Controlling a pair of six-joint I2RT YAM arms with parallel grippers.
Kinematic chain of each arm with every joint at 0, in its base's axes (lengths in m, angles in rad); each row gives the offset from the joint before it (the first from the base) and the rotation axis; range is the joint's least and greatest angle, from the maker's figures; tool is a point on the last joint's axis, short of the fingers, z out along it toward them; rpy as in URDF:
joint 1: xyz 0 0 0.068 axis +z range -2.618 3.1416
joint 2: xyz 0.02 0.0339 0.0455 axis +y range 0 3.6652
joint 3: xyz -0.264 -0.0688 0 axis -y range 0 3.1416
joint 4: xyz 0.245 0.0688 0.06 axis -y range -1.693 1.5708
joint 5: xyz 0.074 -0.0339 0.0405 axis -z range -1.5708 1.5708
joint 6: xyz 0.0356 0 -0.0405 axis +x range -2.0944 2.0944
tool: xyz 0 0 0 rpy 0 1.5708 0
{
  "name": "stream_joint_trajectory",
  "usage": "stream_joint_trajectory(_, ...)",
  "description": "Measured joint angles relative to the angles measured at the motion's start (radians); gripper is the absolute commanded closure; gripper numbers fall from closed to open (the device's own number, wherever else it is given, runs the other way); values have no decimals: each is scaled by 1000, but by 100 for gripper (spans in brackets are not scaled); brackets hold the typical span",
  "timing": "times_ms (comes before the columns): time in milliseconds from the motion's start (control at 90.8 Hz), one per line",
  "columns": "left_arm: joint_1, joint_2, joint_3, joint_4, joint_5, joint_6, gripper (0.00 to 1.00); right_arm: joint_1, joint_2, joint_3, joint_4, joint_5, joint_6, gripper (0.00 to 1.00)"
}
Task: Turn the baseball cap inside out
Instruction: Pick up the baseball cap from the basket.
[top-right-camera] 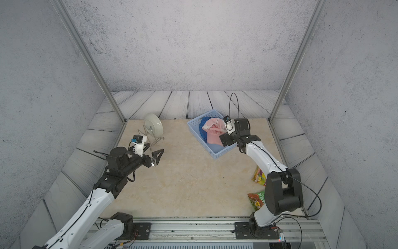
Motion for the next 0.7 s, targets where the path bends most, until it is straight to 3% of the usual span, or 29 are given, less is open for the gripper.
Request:
stream_joint_trajectory(187,-2,38,-40,14,5,60,2,42,170,106,-32,12,-263,0)
stream_joint_trajectory(352,-5,48,-56,33,-1,95,2,61,259,172,-79,34,-410,0)
stream_joint_trajectory(705,-6,74,-79,65,-8,113,2,90,372,226,-89,108,-575,0)
